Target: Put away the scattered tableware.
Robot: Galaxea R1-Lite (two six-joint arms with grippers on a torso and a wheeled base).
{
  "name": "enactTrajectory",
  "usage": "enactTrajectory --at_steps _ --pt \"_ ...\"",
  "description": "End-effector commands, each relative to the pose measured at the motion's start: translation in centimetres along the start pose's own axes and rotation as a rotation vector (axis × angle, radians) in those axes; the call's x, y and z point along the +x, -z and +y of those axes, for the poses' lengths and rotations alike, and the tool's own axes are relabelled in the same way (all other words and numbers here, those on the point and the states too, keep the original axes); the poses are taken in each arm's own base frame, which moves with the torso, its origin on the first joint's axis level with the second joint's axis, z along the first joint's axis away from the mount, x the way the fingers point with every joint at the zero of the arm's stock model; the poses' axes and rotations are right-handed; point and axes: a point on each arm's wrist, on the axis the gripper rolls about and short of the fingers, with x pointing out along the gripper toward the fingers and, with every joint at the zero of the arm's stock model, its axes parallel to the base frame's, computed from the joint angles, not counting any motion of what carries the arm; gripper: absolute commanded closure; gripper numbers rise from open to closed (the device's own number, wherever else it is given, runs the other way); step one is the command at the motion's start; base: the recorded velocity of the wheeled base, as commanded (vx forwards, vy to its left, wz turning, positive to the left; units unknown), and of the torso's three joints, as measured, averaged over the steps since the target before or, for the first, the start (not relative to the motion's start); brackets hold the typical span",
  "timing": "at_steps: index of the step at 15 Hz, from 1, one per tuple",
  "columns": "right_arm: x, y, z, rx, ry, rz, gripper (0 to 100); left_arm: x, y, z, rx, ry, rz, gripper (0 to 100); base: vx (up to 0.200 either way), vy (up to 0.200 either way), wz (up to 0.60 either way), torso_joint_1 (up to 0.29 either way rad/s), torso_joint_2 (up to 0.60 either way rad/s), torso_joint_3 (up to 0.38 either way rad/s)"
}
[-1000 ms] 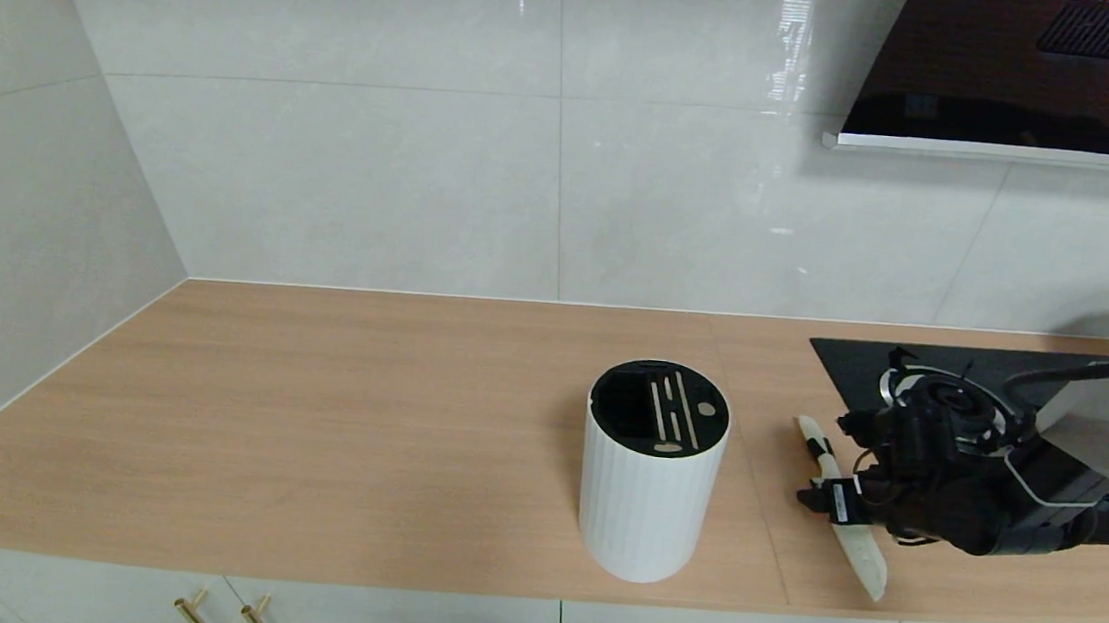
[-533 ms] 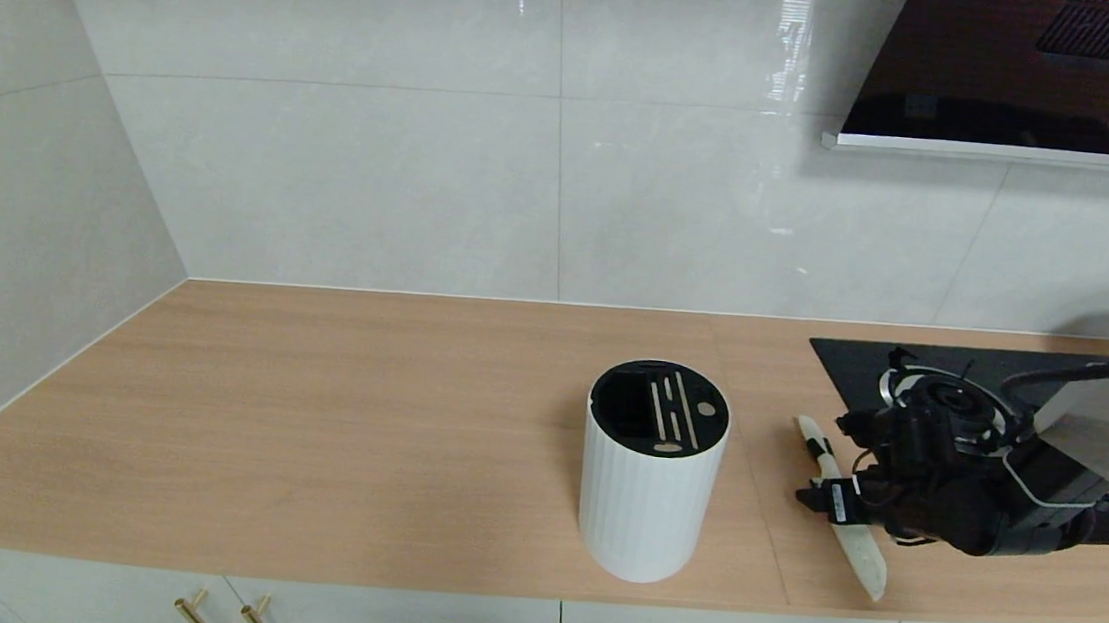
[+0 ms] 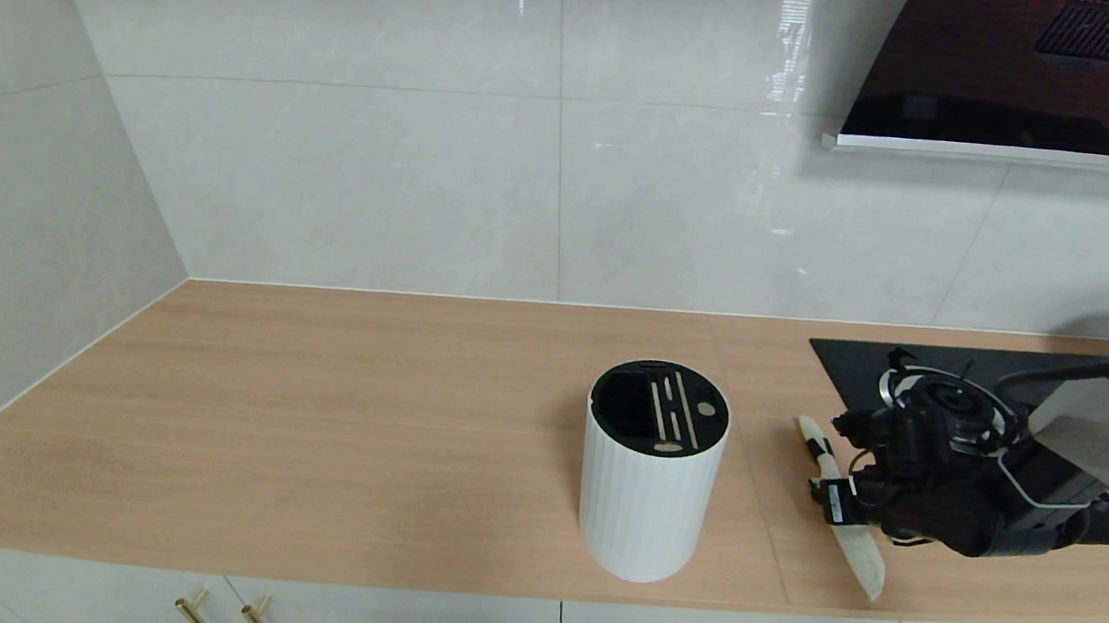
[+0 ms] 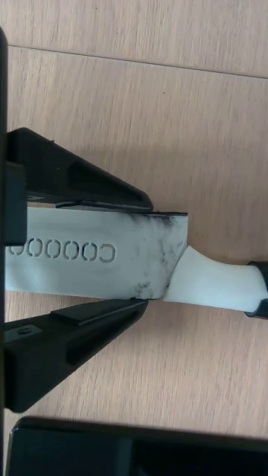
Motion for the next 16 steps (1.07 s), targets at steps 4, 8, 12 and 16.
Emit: enactTrajectory --at_steps 4,8,12,16 --pt "-1.0 -0.9 0.0 0.000 0.009 -0.027 100 0.0 0.0 0.0 0.001 -0.001 0.000 0 0.000 0.000 0.00 0.000 0.00 0.000" --pt "-7.0 -3.9 0.3 -0.010 -0.001 -0.153 100 0.0 0.0 0.0 0.007 -0.001 -0.005 0 0.000 0.000 0.00 0.000 0.00 0.000" --pt "-16.4 -7.9 2.2 -0.030 -0.045 -0.391 100 -0.3 -7.1 -0.4 0.044 0.133 0.011 0 0.000 0.000 0.00 0.000 0.00 0.000" --pt "-23.0 -11.7 5.9 -0.047 -0.083 -0.602 100 7.1 -16.8 -1.5 0.069 0.350 0.160 0 0.000 0.000 0.00 0.000 0.00 0.000"
